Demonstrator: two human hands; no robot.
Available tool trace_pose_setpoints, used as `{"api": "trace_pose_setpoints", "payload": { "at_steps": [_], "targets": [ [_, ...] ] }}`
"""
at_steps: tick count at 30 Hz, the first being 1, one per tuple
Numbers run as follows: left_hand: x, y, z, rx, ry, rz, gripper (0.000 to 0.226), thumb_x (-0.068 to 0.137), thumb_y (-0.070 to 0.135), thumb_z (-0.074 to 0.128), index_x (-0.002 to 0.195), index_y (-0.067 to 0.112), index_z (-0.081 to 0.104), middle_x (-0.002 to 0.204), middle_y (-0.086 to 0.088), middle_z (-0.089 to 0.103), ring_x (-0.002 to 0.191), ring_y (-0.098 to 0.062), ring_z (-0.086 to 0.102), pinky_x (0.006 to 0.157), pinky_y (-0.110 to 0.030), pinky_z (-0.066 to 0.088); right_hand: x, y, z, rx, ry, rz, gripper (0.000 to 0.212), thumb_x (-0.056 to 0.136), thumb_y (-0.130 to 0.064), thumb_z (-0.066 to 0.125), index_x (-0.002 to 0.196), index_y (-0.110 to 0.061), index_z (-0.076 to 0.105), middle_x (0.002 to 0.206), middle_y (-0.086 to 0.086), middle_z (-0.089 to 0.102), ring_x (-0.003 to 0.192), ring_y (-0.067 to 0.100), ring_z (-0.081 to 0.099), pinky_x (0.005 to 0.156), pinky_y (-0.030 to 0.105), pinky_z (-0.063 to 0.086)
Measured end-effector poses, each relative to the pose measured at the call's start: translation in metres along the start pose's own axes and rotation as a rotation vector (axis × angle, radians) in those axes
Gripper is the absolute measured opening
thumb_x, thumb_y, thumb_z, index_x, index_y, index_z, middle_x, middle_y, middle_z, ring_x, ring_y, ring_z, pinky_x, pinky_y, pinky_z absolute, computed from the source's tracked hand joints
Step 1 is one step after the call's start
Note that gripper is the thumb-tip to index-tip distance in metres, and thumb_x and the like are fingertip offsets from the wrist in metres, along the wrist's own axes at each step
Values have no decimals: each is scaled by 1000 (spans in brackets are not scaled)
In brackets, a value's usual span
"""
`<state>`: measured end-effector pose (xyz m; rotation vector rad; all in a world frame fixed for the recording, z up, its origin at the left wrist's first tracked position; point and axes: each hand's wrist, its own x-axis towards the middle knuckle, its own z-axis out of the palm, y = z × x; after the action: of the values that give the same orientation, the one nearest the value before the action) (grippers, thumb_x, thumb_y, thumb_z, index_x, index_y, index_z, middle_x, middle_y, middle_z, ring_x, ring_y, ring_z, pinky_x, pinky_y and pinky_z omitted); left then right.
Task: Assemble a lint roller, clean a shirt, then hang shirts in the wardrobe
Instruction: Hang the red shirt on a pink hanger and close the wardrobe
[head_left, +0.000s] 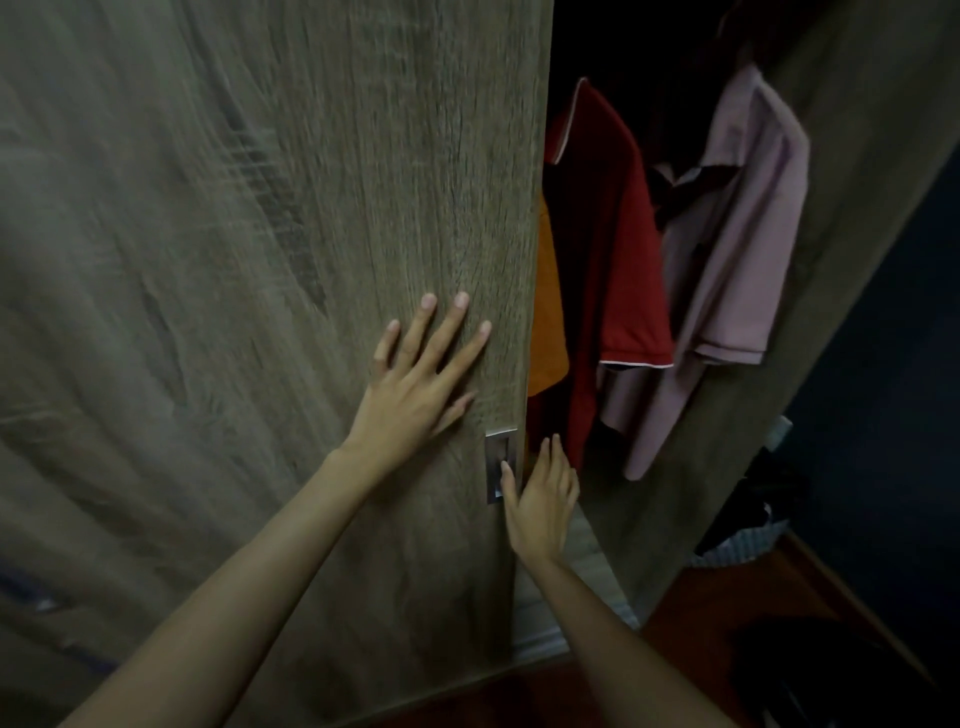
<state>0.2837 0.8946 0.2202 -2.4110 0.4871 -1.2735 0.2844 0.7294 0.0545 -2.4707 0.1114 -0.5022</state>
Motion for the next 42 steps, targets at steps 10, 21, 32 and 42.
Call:
{"api": "trace_pose_setpoints", "payload": {
  "at_steps": [10,21,32,42],
  "targets": [
    [60,67,16,-33,61,26,71,93,46,49,153,22,19,162,-6,7,150,-22,-2,116,-45,5,53,78,-48,-72,80,134,86,87,-66,25,147,-4,27,154,14,28,141,27,28,114,50,21],
    [97,129,32,-56,93,-64,72,96,53,44,154,22,16,162,-6,-3,149,-25,-1,118,-44,-4,107,154,-100,-139,128,171,94,85,-59,55,151,-6,14,160,14,6,147,27,9,117,52,11],
    [132,183,44,-4,86,-59,77,94,58,44,154,22,13,162,-8,-9,149,-26,-8,117,-44,-7,143,208,-132,28,193,296,120,71,-60,70,151,-6,0,159,16,-6,147,29,3,116,56,11],
    [155,213,51,0,55,-68,78,93,60,42,154,24,11,161,-7,-12,149,-26,-11,116,-47,1,172,247,-156,236,64,274,104,73,-50,75,149,-10,16,149,14,37,135,29,38,111,50,31]
  ]
}}
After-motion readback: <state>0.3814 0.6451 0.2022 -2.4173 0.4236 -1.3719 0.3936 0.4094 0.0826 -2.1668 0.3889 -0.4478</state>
